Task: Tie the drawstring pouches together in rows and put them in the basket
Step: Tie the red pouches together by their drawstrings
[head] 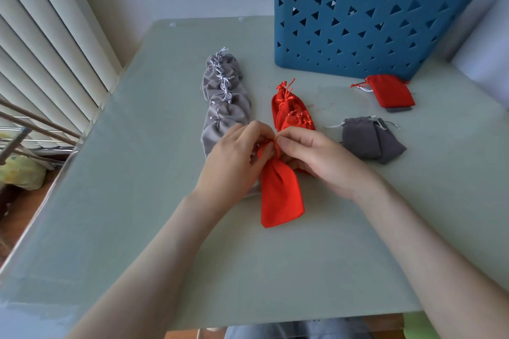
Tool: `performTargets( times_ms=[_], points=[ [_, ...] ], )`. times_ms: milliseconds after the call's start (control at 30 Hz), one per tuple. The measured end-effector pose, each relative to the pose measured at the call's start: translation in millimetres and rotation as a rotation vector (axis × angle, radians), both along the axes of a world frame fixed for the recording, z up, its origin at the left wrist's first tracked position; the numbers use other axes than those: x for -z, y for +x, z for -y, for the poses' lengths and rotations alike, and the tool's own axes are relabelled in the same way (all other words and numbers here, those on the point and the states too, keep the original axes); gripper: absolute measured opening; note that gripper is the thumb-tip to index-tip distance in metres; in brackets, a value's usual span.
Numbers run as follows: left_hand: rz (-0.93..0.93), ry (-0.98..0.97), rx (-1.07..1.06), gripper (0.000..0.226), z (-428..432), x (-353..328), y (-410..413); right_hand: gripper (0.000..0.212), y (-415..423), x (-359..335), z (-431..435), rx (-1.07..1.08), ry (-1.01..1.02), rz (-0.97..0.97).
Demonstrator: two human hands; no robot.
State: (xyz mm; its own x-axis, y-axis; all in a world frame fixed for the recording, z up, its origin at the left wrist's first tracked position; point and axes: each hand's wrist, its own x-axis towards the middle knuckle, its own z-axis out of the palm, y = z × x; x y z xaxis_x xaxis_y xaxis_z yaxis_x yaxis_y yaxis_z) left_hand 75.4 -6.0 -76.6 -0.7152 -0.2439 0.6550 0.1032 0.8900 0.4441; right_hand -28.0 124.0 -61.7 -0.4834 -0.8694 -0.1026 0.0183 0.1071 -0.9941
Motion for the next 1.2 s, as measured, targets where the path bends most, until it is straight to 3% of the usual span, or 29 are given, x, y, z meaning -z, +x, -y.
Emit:
performTargets(
  times_ms=[167,267,433,600,700,833,967,1067,1200],
  points=[
    [-0.043,-0.017,-0.092,0.017,2.8,1.6,-1.2,0.017,0.2,-4.0,0.0,0.129,-0.051,-0.097],
    [-0.124,0.16,-0.163,0.016,3.1,-5.3,2.9,0.025,-7.0,-8.9,-3.3,0.26,-0.125,-0.08],
    [-0.228,0.426,0.019,0.027,-10.1,-15.5,9.0,0.024,-9.8,-13.1,-6.3,0.294,-0.164,-0.074],
    [-0.19,0.493,0.113,0.023,-11.8,-16.2,5.8,0.016,-10.3,-16.4,-7.4,0.285,-0.173,0.078],
    [-0.176,0.412,0.097,0.017,-12.6,-12.1,5.8,0.007,-9.4,-18.0,-7.9,0.204,-0.226,0.14],
    [-0.155,0.39,0.103,0.008,-12.7,-11.9,5.5,0.019,-3.4,-15.7,-8.7,-0.015,-0.208,0.059],
    [-0.155,0.35,0.096,0.007,-15.0,-13.6,7.2,0.019,-1.3,-17.8,-12.8,-0.213,-0.126,0.169],
    [-0.156,0.315,0.112,0.007,-15.8,-13.1,7.9,0.018,-4.8,-16.3,-15.3,-0.249,-0.085,0.202],
    [-0.103,0.311,0.107,0.008,-13.9,-15.1,7.9,0.025,-6.0,-13.3,-16.2,-0.294,0.024,0.086]
  ],
)
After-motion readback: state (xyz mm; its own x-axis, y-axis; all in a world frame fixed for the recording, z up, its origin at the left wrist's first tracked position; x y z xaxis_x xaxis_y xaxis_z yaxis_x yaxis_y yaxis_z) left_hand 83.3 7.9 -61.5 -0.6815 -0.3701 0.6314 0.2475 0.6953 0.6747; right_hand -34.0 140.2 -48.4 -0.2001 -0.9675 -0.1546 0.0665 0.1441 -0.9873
